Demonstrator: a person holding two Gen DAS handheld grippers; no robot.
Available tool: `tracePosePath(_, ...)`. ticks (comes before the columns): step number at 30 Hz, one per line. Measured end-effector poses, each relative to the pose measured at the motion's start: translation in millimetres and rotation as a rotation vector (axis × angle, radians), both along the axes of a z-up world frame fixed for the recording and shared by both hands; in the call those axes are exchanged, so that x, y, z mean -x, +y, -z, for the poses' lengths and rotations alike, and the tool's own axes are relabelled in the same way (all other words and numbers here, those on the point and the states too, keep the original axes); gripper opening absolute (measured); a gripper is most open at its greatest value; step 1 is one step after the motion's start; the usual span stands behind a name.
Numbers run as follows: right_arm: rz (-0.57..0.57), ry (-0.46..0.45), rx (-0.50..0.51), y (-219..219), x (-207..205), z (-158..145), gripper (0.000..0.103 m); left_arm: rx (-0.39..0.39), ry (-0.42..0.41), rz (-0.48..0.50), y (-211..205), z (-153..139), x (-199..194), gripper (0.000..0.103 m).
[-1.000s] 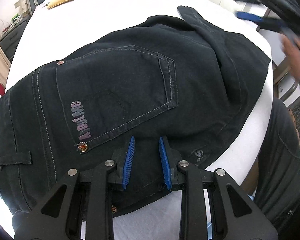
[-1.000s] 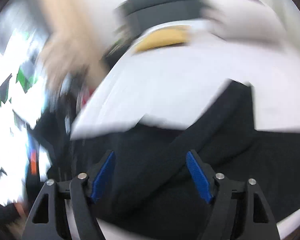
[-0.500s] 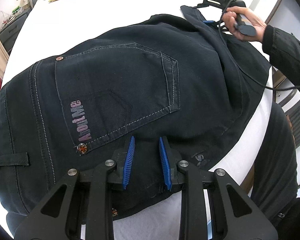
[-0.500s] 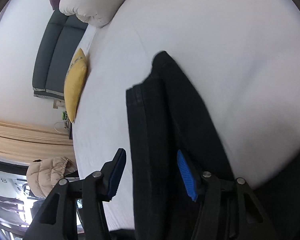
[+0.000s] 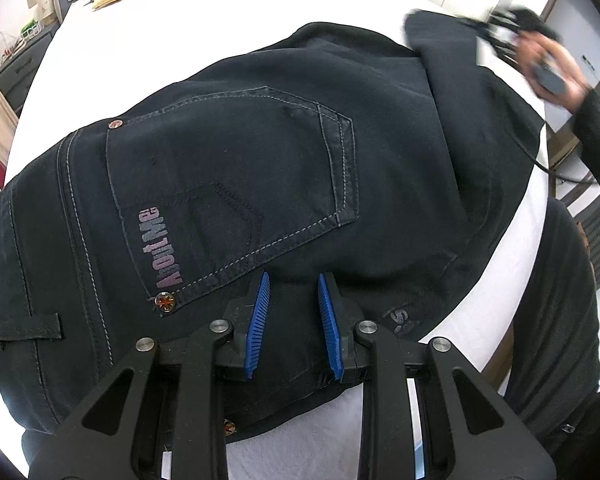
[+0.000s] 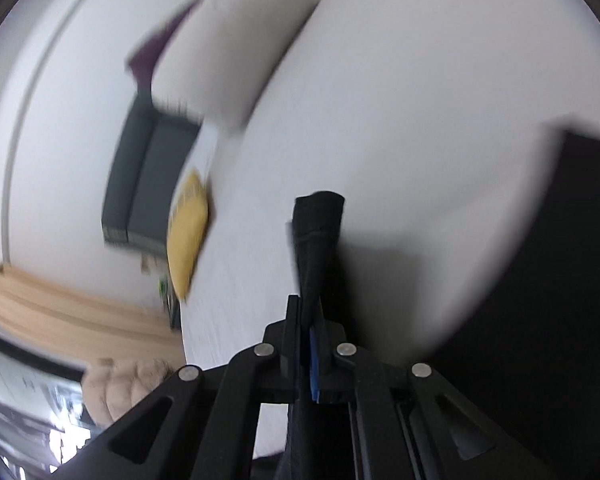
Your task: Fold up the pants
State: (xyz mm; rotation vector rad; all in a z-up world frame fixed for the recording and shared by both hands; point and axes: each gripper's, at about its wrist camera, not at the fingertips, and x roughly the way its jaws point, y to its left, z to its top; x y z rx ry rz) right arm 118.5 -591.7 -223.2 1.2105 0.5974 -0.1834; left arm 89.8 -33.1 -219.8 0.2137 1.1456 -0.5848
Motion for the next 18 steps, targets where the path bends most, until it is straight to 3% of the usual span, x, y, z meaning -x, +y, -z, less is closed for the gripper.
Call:
tracePosePath(4, 0.237, 0.022, -0.020, -43, 129, 3, 0.005, -0.013, -0.002, 0.004, -7, 1, 0, 0.025)
tracePosePath(7, 0.318, 0.052, -0.077, -56, 185, 29, 0.005, -0.034, -0.003, 0.010, -14, 0, 1, 0.025)
tracePosePath(12, 0.348, 0.063, -0.104, -55, 200, 54, 0.005, -0.074, 0.003, 0.022, -30, -1, 0, 0.025)
tracePosePath(18, 0.356, 0.061, -0.090, -60, 198, 54, 0.004, -0.061, 0.012, -0.028, -38, -5, -5, 0.025)
